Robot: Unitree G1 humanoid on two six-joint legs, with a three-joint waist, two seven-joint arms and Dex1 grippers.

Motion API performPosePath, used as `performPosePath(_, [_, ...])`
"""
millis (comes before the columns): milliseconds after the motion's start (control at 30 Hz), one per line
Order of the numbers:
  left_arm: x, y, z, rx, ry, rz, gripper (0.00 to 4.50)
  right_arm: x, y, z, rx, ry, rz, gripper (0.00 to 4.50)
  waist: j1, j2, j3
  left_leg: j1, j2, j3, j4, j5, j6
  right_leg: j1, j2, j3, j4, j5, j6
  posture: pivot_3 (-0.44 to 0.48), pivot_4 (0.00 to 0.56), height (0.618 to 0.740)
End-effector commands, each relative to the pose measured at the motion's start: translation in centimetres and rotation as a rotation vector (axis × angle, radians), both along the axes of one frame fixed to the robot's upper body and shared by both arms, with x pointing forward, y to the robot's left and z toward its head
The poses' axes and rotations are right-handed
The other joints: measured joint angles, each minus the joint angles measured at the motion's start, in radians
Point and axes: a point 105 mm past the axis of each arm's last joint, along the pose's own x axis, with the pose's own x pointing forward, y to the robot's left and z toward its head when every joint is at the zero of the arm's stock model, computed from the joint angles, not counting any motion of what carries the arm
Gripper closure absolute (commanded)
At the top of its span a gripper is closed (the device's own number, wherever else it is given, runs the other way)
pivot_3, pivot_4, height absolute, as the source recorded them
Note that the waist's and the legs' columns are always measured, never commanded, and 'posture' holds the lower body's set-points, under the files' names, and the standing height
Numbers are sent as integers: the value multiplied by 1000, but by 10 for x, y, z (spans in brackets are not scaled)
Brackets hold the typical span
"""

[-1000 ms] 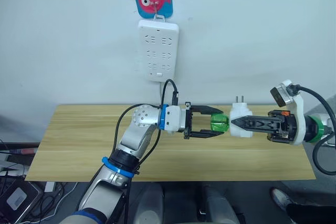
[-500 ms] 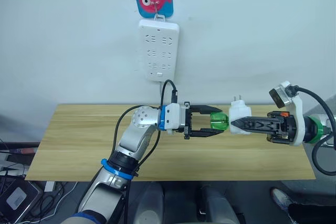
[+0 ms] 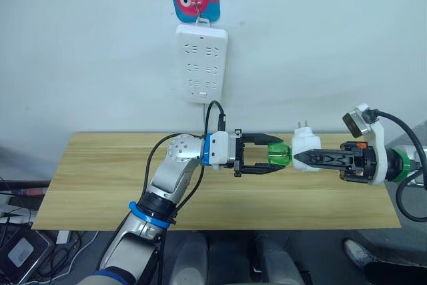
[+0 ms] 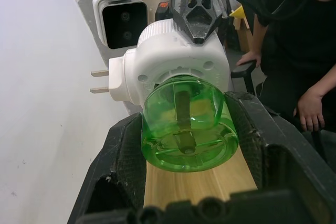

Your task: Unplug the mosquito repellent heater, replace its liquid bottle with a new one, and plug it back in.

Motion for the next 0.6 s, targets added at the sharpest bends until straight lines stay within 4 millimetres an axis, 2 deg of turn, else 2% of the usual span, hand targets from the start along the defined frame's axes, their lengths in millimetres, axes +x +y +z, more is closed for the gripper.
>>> performPosePath(33, [-5,1,-2,31,236,-43,2221,-8,8,16,-4,-69,60,1402,-2,-1,4,0,0,0,0,0,0,0,0,0,0,0,0,261,263,740])
performPosePath(100, [-7,5,-2,70,616,-93,2221,-12,11,17,-21,-78,84,1402,-5,-1,11,0,0,0,0,0,0,0,0,0,1,-1,1,263,266,740])
performPosePath(167, [-11,9,-8,172,922,-142,2221,-18,14,17,-36,-79,122,1402,-7,-2,19,0,0,-2,1,0,0,0,0,-2,2,-3,4,263,266,740])
performPosePath(267, [-12,13,-7,210,1145,-202,2221,-23,17,17,-46,-76,154,1402,-12,-2,24,-1,0,-4,2,0,0,0,0,-4,3,-3,5,272,270,740])
performPosePath(367, [-2,13,-1,176,1308,-238,2221,-22,18,16,-46,-75,154,1402,-11,-3,26,-1,0,-3,2,0,0,0,0,-4,2,-3,6,273,273,740])
performPosePath(433, [-1,11,-1,181,1320,-249,1479,-20,18,16,-39,-75,147,1402,-11,-6,29,-1,0,-4,2,0,0,0,0,-5,2,-3,6,270,275,740])
performPosePath(600, [10,12,-1,158,1313,-206,28,-20,18,17,-26,-79,143,1402,-6,-6,30,-1,0,-4,1,2,-4,0,-1,-5,2,-3,6,261,270,740])
